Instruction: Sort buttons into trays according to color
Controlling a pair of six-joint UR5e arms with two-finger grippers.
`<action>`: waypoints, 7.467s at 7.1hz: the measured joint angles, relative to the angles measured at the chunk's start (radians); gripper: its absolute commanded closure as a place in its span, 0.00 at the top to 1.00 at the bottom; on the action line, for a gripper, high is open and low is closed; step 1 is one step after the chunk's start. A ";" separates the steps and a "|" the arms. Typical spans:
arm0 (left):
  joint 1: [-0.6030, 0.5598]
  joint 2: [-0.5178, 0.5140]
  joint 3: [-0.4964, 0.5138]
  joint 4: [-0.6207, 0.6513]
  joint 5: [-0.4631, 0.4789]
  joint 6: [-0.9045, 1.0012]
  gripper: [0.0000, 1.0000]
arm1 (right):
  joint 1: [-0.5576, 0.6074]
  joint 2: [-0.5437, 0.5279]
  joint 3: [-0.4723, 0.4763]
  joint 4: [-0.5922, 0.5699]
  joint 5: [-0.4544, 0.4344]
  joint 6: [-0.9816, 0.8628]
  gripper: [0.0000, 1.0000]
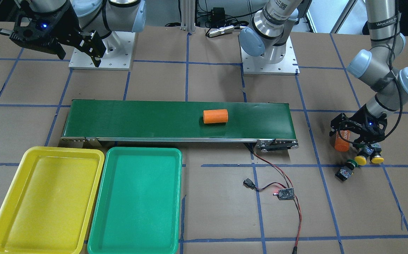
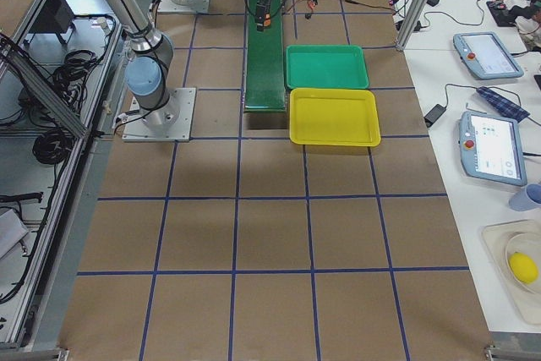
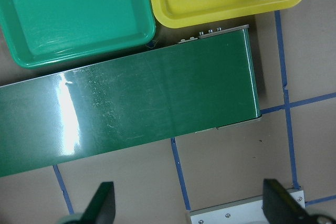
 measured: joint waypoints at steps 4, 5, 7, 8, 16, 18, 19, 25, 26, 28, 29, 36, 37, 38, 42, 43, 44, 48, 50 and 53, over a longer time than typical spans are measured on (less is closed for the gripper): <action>-0.013 0.022 0.002 0.001 -0.001 0.049 0.07 | 0.000 0.003 0.000 -0.006 0.004 -0.003 1.00; -0.027 0.048 0.002 -0.016 -0.004 0.112 0.00 | -0.002 0.003 0.000 -0.010 0.006 -0.004 1.00; -0.112 0.135 0.010 -0.110 -0.007 0.179 0.00 | -0.004 0.003 -0.001 -0.014 0.011 -0.003 1.00; -0.186 0.186 0.016 -0.172 -0.015 0.204 0.00 | -0.005 0.004 -0.001 -0.015 0.016 -0.003 1.00; -0.647 0.363 -0.121 -0.259 -0.062 0.450 1.00 | -0.006 0.003 -0.006 -0.041 0.009 -0.003 1.00; -0.642 0.359 -0.127 -0.255 -0.062 0.327 1.00 | -0.006 0.002 -0.007 -0.038 0.004 -0.003 1.00; -0.636 0.368 -0.120 -0.245 -0.061 0.225 1.00 | -0.006 0.002 -0.006 -0.037 0.002 -0.003 1.00; -0.383 0.282 -0.005 -0.166 -0.051 -0.037 1.00 | -0.006 0.002 -0.003 -0.031 0.002 0.000 1.00; -0.347 0.236 0.030 -0.167 -0.040 -0.051 1.00 | -0.006 0.002 -0.003 -0.031 0.003 0.000 1.00; -0.308 0.154 0.086 -0.166 0.012 -0.112 1.00 | -0.005 0.003 -0.002 -0.033 0.004 0.034 1.00; -0.284 0.123 0.107 -0.165 0.027 -0.128 1.00 | -0.005 0.004 -0.001 -0.036 0.004 0.061 1.00; -0.192 -0.077 0.244 -0.132 0.059 -0.127 0.95 | 0.002 0.005 0.002 -0.066 0.023 0.383 1.00; -0.191 -0.101 0.260 -0.128 0.067 -0.120 0.95 | 0.006 0.006 0.003 -0.068 0.026 0.437 1.00; -0.192 -0.118 0.275 -0.126 0.072 -0.117 0.95 | 0.010 0.006 0.003 -0.068 0.041 0.482 1.00; -0.197 -0.178 0.321 -0.126 0.090 -0.115 0.58 | 0.015 0.004 0.032 -0.066 0.097 0.653 1.00; -0.197 -0.191 0.329 -0.126 0.104 -0.115 0.49 | 0.015 0.003 0.041 -0.068 0.098 0.682 1.00; -0.197 -0.200 0.332 -0.125 0.112 -0.113 0.23 | 0.018 0.003 0.046 -0.070 0.098 0.731 1.00; -0.229 -0.155 0.331 -0.154 0.115 -0.067 0.16 | 0.045 0.005 0.055 -0.072 0.096 0.856 1.00; -0.300 -0.062 0.332 -0.257 0.114 -0.015 0.07 | 0.046 0.004 0.055 -0.072 0.098 0.862 1.00; -0.441 0.107 0.302 -0.396 0.106 0.165 0.05 | 0.045 0.002 0.055 -0.075 0.097 0.866 1.00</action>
